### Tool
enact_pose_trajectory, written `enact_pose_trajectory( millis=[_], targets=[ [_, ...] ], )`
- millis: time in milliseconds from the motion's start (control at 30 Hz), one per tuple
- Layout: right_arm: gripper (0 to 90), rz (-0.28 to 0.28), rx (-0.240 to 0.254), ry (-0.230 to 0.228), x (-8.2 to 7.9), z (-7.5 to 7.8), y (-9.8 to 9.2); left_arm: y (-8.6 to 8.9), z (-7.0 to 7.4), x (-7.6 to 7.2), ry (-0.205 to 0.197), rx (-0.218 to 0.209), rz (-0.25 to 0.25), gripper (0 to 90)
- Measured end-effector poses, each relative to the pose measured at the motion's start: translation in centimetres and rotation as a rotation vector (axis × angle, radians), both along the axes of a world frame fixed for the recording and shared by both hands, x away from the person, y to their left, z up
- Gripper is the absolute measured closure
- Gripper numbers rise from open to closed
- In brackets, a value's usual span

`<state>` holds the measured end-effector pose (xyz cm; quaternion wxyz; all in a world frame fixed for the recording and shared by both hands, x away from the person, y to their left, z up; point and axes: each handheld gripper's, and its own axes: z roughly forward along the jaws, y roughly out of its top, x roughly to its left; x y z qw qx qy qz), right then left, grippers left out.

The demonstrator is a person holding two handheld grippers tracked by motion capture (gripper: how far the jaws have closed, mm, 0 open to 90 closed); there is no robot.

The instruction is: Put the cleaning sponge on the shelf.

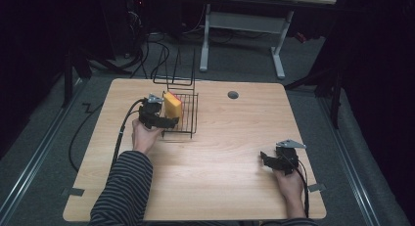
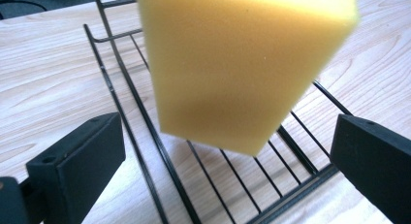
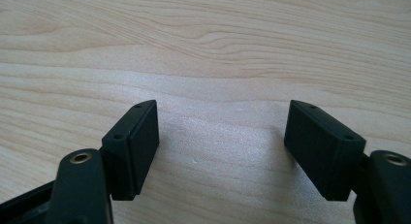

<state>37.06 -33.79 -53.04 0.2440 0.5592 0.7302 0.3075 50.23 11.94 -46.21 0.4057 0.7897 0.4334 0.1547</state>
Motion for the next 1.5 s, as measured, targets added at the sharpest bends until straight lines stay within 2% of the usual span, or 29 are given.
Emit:
enact_pose_trajectory(
  millis=[233, 333, 367, 533, 633, 1267, 1500],
  targets=[
    [28.8, -0.001, -0.001, 0.0, 0.0, 0.0, 0.0, 1.2, 0.5, -1.5, -0.014, -0.01, -0.003, 0.0],
    [28.8, -0.001, -0.001, 0.0, 0.0, 0.0, 0.0, 1.7, 0.7, -2.0, -0.008, -0.027, -0.002, 0.1],
    [28.8, -0.002, -0.001, 0.0, 0.0, 0.0, 0.0, 2.1, 0.9, -2.4, -0.008, -0.051, -0.001, 0.2],
    [28.8, -0.001, -0.002, 0.0, 0.0, 0.0, 0.0, 2.7, 1.4, -3.0, -0.024, -0.053, 0.006, 0.7],
    [28.8, -0.001, -0.002, 0.0, 0.0, 0.0, 0.0, 3.3, 1.8, -3.5, -0.038, -0.073, 0.016, 1.3],
    [28.8, -0.001, -0.003, 0.0, 0.0, 0.0, 0.0, 4.9, 3.5, -5.5, -0.072, -0.085, 0.029, 3.5],
    [28.8, -0.001, -0.003, 0.0, 0.0, 0.0, 0.0, 5.7, 3.5, -6.2, -0.079, -0.1, 0.051, 4.3]
  ],
)
